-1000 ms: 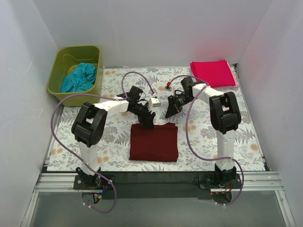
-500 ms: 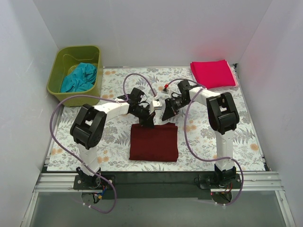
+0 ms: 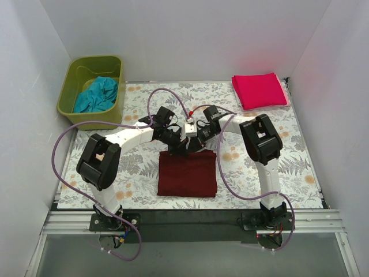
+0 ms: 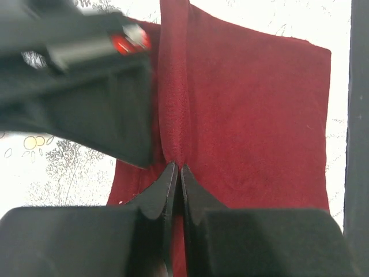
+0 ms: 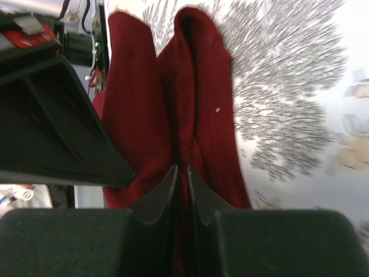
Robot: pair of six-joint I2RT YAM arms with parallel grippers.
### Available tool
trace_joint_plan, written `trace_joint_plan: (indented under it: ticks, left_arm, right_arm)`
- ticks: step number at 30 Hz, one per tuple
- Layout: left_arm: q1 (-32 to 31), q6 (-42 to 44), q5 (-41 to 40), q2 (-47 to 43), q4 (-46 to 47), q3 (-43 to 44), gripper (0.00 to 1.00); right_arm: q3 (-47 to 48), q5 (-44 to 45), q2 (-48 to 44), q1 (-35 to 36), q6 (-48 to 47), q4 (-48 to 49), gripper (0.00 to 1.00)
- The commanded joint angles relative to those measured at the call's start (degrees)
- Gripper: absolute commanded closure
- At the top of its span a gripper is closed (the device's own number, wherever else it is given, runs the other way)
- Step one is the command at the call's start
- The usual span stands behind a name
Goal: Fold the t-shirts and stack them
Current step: Fold the tshirt
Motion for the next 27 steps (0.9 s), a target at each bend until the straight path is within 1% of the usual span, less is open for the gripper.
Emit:
trace_joint_plan:
  ticks: [1, 6, 9, 19, 27]
  left_arm:
    - [-0.1, 1.7, -0.2, -2.7, -1.4, 0.3, 1.00]
    - [-0.1, 1.9, -1.7, -2.3, -3.1, 1.8, 1.00]
    - [0.1, 2.2, -2.6, -2.0, -3.5, 2.8, 1.00]
    - [2.8, 4.5, -2.9, 0.7, -5.0, 7.0, 1.00]
    - [3.2, 5.7, -3.5, 1.3, -4.1, 5.8, 1.00]
  right_arm:
    - [-2.4, -1.7, 1.7, 1.6, 2.8, 3.6, 0.84]
    - [-4.4, 3.0, 3.8, 1.7, 0.5, 3.5, 0.84]
    - [-5.0, 3.8, 4.8, 1.7, 0.1, 3.6, 0.84]
    - [-6.5, 3.8, 5.4, 1.7, -0.8, 3.6, 0.84]
    - [-5.8, 3.9, 5.0, 1.7, -1.0, 3.3, 0.83]
